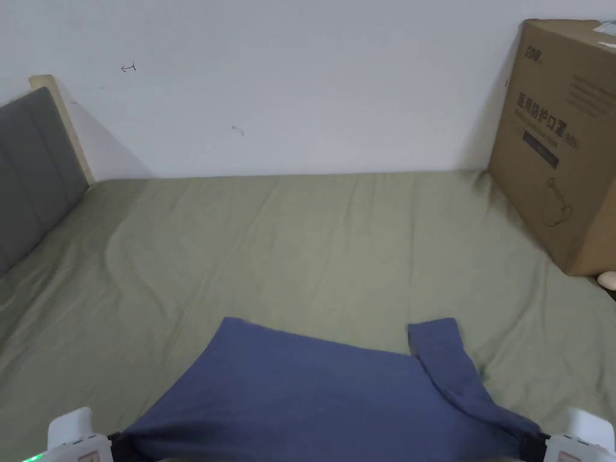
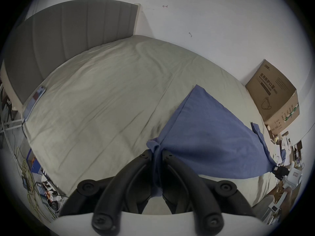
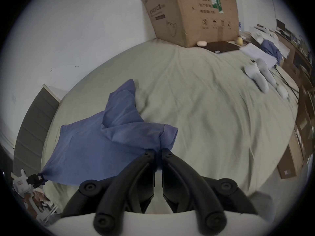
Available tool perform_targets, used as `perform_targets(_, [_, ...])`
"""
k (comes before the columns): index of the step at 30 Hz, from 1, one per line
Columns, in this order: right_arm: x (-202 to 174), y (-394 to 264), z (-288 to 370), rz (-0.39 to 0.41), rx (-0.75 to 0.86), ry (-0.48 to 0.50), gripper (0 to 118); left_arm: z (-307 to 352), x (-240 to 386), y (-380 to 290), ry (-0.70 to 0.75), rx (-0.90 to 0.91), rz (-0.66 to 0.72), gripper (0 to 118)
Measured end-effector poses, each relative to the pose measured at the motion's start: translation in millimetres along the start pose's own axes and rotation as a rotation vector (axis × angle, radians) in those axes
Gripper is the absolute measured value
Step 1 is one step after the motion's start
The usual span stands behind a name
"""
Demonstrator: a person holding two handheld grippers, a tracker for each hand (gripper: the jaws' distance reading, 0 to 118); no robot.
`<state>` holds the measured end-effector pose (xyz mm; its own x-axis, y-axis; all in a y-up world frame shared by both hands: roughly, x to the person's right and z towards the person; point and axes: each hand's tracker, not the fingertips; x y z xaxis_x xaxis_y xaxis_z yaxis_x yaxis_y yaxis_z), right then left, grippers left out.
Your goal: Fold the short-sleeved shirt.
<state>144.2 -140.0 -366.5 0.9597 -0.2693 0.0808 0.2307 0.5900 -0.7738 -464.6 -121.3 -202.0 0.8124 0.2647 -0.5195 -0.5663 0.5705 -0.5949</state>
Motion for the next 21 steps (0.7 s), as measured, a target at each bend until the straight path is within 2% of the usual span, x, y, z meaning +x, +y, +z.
perform_targets(5, [20.7, -45.2, 20.4, 0.005, -0.083, -0.041, 4, 16.6, -14.2, -36.0, 0.047, -0.04, -0.054, 8])
perform_targets(6, [24.1, -53.3, 20.7, 0.028, -0.11, -0.078, 0, 16.1, -17.1, -41.3, 0.055, -0.055, -0.064, 8])
perform_targets(8, [32.9, -66.1, 15.8, 0.063, -0.155, -0.156, 0, 16.5, -15.2, -55.4, 0.075, -0.089, -0.079, 8])
perform_targets(10, [50.0, -74.0, 11.7, -0.006, -0.179, -0.133, 0, 9.4, -15.9, -62.8, 0.091, -0.116, -0.09, 8])
perform_targets(11, [57.5, -72.7, 13.7, -0.074, -0.157, -0.071, 0, 4.2, -15.0, -68.2, 0.092, -0.128, -0.093, 8])
perform_targets(12, [61.5, -69.3, 14.1, -0.101, -0.149, -0.064, 0, 1.0, -13.6, -70.4, 0.096, -0.138, -0.099, 8])
perform_targets(14, [60.6, -63.2, 19.4, -0.1, -0.13, -0.071, 0, -1.1, -10.5, -71.6, 0.11, -0.131, -0.109, 9])
perform_targets(17, [52.6, -52.1, 35.7, -0.069, -0.045, -0.027, 0, 2.1, -8.1, -67.3, 0.108, -0.127, -0.106, 11])
perform_targets(18, [49.6, -46.4, 41.2, -0.062, -0.02, -0.01, 0, 5.4, -7.1, -64.5, 0.109, -0.126, -0.1, 19])
perform_targets(19, [43.6, -39.7, 49.3, -0.051, 0.005, 0.008, 0, 11.6, -4.5, -62.4, 0.096, -0.109, -0.088, 37])
perform_targets(20, [37.1, -33.6, 57.8, -0.041, 0.034, 0.027, 0, 19.1, -3.1, -59.3, 0.07, -0.068, -0.067, 72])
perform_targets(21, [31.2, -26.0, 66.8, -0.03, 0.067, 0.051, 0, 29.0, -0.4, -54.9, 0.028, -0.02, -0.047, 95])
